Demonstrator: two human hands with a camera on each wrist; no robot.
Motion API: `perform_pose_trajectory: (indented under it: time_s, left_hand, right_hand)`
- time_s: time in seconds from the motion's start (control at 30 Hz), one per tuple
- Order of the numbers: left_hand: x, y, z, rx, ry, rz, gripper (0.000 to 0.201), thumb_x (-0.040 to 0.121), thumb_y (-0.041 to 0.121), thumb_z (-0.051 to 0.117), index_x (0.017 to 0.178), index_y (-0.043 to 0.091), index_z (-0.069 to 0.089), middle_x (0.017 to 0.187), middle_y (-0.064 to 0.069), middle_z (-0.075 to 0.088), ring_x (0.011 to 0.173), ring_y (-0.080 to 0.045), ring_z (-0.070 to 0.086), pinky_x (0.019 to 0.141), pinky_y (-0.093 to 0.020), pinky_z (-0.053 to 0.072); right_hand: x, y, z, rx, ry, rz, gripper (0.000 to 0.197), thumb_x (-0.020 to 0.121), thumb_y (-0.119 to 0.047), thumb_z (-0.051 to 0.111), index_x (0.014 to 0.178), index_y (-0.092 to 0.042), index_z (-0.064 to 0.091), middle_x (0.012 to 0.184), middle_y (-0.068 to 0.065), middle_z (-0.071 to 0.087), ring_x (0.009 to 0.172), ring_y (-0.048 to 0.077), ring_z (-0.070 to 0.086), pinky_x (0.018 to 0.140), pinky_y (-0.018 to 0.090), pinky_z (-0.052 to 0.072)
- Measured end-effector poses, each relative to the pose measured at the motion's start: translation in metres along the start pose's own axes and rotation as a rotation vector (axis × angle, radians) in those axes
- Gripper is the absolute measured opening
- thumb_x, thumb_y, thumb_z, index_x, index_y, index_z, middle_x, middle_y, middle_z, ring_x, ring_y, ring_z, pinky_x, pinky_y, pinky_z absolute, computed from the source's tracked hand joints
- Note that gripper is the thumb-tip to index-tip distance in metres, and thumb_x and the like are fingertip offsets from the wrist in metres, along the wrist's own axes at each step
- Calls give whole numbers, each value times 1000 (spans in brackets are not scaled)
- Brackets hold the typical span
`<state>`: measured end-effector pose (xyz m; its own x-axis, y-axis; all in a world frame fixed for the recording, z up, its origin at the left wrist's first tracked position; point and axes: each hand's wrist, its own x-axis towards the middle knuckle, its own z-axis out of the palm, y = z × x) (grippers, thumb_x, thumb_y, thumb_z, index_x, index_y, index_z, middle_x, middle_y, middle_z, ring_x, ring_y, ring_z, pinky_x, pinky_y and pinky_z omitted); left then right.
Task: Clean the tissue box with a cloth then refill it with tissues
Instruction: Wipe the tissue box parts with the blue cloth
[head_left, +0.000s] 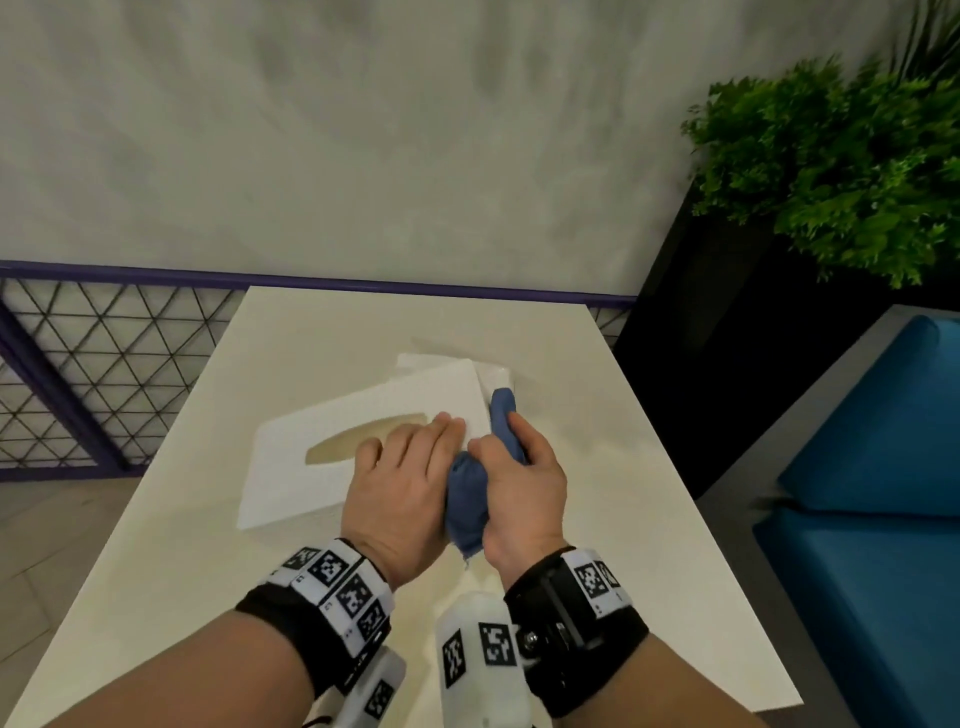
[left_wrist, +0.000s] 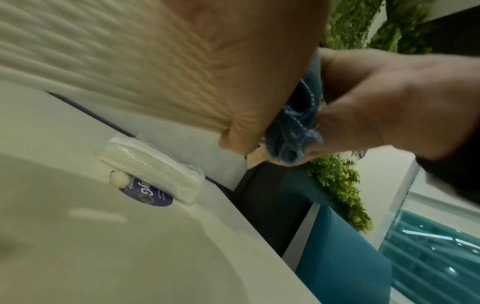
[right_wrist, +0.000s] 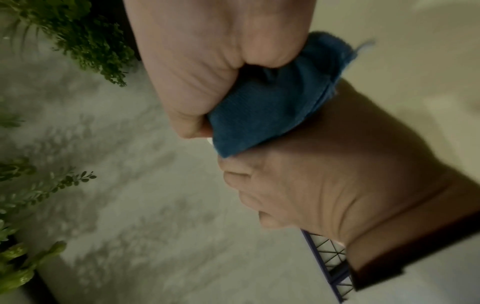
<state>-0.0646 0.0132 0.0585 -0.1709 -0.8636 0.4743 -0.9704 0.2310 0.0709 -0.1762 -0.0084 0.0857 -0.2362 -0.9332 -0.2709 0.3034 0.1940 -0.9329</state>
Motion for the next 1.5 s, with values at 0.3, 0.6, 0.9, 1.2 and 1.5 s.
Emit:
perform_pose_trajectory:
  time_s: [0.3, 0.6, 0.9, 1.2, 1.5]
  left_hand:
    - [-5, -17, -10, -103, -33, -204, 94, 41, 35, 76, 129, 21, 45, 124, 3, 60, 103, -23, 50, 85, -40, 34]
    - [2, -8, -5, -565, 12, -396, 65, 65, 47, 60, 126, 35, 41, 116, 16, 46, 104, -6, 44, 77, -31, 46]
    - [-5, -19, -7, -598, 32, -360, 67, 62, 39, 69, 125, 29, 46, 117, 8, 52, 111, -13, 45, 79, -23, 37]
    - [-11, -30, -21, -584, 64, -203, 66, 62, 19, 82, 119, 29, 51, 110, 19, 45, 110, -9, 45, 80, -14, 36]
    - [-13, -61, -28, -656, -40, -81, 82, 62, 15, 88, 121, 43, 39, 146, 35, 20, 143, -1, 20, 101, -22, 39]
  right_hand:
    - [18, -38, -32, 87, 105, -33, 21, 97, -24, 52, 113, -17, 63, 115, 6, 65, 118, 36, 58, 86, 30, 54]
    - [-3, -22, 8, -1046, -407, -458, 53, 99, -52, 25, 150, -44, 10, 163, -11, -3, 150, 10, -6, 117, 51, -8]
    - [-4, -12, 17, -1052, -255, -438, 55, 102, -43, 21, 154, -29, 9, 163, 0, 6, 150, 19, 3, 120, 49, 4]
    - [34, -13, -3, -680, -97, -235, 42, 104, -39, 26, 129, -16, 50, 106, 5, 60, 107, 28, 59, 90, 35, 44]
    - [30, -40, -23, -141, -389, 379, 26, 85, -41, 56, 84, -16, 61, 81, 7, 63, 71, 24, 60, 70, 40, 51]
